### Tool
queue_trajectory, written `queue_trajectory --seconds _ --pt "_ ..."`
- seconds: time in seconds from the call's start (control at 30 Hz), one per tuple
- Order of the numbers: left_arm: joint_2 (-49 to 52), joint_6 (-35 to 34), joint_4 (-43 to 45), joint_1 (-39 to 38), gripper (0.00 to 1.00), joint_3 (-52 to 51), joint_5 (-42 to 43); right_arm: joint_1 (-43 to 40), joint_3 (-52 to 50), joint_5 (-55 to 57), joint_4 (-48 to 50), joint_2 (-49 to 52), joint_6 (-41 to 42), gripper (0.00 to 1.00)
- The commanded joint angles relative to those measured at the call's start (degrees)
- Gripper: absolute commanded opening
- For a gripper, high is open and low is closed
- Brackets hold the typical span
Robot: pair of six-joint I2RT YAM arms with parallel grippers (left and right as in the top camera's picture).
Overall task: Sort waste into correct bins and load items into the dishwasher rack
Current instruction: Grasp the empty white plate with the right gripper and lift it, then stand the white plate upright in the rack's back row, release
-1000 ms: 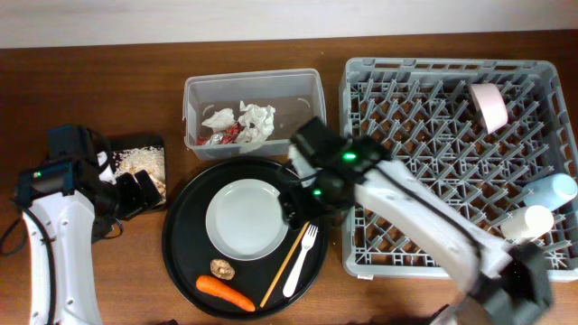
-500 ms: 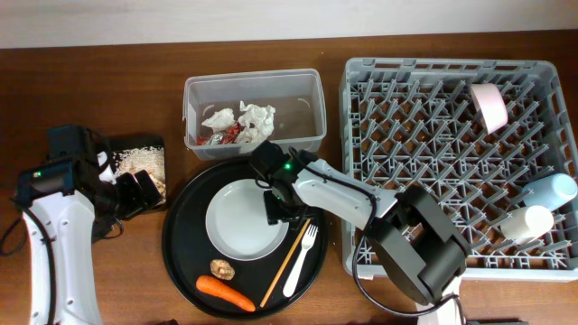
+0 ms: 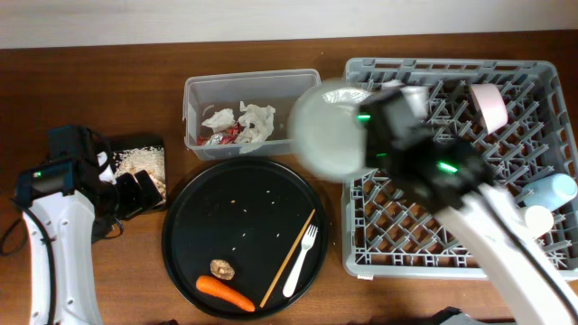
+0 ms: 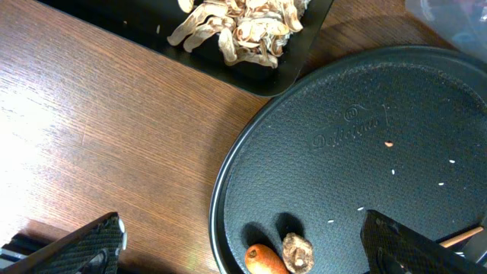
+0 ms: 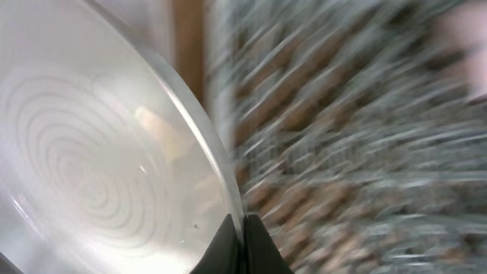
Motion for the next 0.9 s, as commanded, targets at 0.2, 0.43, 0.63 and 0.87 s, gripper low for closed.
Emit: queue_trajectory --seconds 0.2,0.43,0.63,0.87 --pt "-0.9 0.0 0.2 0.3 0.99 0.4 0.3 -17.6 0.5 50.0 8.8 2.7 -7.4 0.04" --pt "-0.9 0.0 0.1 0.3 0.99 0.4 0.3 -24.0 0.5 43.9 13.2 21.2 -7.5 0.04" --pt "-0.9 0.0 0.4 0.3 0.99 0.4 0.3 -24.0 0.5 23.8 10.4 29.1 -7.4 0.04" --pt "-0.9 0.0 0.4 0.3 0.99 0.4 0.3 -18.6 2.6 20.8 5.4 26.5 -7.4 0.46"
